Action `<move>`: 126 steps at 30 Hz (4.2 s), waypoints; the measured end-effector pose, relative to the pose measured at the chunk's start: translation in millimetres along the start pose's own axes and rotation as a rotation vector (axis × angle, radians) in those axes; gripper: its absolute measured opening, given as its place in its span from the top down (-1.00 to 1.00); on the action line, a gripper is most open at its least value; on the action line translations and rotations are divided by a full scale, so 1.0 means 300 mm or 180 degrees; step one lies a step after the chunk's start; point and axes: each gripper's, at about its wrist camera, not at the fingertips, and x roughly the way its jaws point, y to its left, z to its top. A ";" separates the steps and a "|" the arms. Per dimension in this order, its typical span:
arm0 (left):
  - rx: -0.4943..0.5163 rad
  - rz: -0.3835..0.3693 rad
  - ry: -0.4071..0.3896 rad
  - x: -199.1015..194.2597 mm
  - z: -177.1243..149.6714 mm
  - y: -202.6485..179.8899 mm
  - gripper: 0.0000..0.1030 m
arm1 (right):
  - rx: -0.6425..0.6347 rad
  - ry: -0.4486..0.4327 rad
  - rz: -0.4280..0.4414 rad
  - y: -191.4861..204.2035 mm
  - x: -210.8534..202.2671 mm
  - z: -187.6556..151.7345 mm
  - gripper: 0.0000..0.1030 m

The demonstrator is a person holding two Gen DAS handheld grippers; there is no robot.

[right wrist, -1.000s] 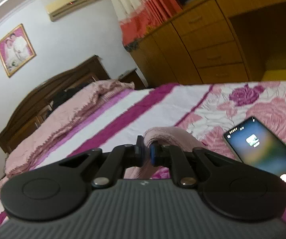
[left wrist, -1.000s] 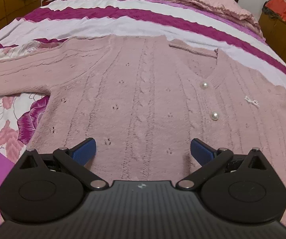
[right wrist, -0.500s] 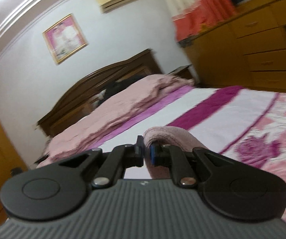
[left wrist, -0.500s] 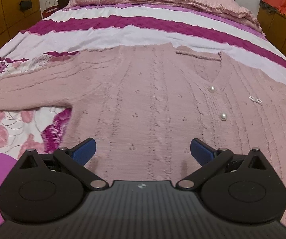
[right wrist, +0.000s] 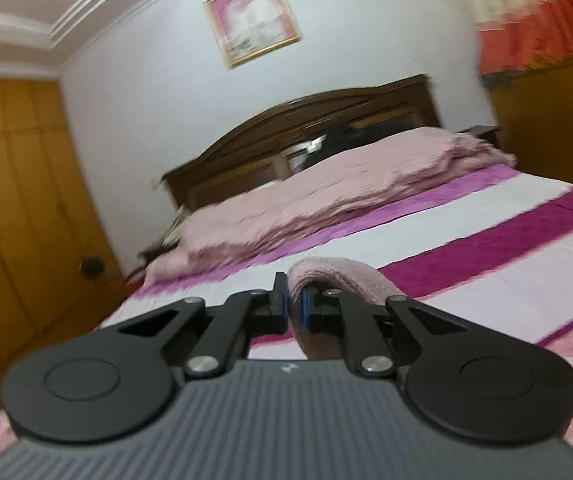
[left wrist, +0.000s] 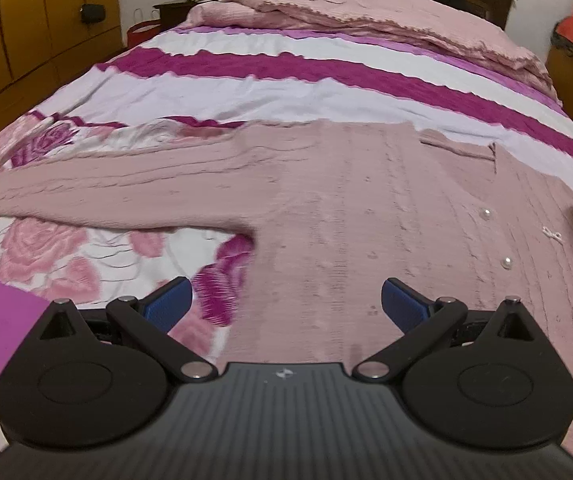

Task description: Fold small clothes

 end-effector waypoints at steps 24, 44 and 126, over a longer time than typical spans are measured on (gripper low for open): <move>-0.0292 -0.0060 0.0008 0.031 -0.031 0.150 -1.00 | -0.0250 0.1498 0.0681 0.360 0.168 -0.587 -0.48; 0.0801 -0.0805 -0.0335 0.106 0.086 -0.294 -0.69 | -0.0171 0.1072 -0.0843 -0.073 -0.139 -0.458 -0.48; 0.0140 -0.0241 -0.0420 0.503 0.181 -0.264 -0.07 | 0.0179 0.0886 -0.0751 -0.502 0.267 -0.320 0.75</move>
